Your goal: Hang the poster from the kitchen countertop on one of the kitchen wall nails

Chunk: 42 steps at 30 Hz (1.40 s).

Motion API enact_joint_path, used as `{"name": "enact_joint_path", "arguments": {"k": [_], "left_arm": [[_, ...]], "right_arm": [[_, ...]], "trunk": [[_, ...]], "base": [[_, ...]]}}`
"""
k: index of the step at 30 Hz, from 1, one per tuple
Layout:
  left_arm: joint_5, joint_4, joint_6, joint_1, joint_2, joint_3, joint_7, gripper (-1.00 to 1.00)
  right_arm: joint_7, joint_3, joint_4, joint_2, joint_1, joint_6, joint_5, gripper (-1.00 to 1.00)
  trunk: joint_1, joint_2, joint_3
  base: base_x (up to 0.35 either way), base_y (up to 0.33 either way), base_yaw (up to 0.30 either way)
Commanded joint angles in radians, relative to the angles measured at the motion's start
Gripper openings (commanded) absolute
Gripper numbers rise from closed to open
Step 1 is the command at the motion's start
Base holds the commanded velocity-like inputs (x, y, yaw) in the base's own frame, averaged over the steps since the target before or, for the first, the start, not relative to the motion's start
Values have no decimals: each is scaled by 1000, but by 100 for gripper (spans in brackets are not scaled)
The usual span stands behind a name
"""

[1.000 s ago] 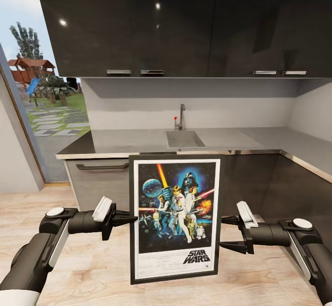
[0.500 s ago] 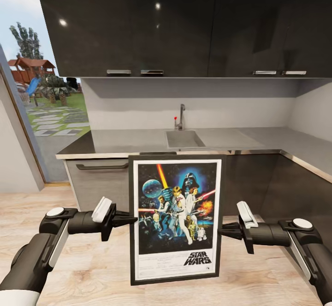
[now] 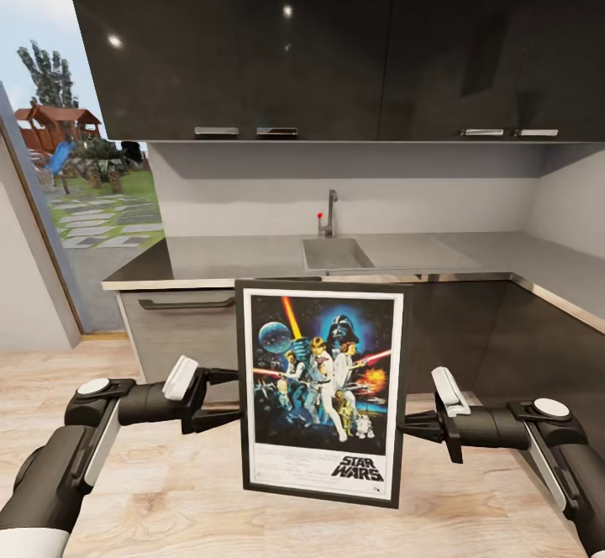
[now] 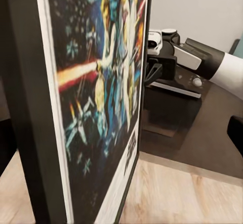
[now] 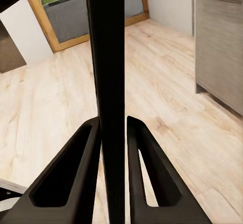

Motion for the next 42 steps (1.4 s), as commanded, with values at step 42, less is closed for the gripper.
{"name": "enact_joint_path", "arguments": {"k": [42], "left_arm": [[-16, 778, -459, 0, 143, 448, 164, 100]], "right_arm": [[-14, -29, 4, 0, 3, 8, 5, -100]], "trunk": [[0, -1, -1]], "base": [[0, 0, 0]]}}
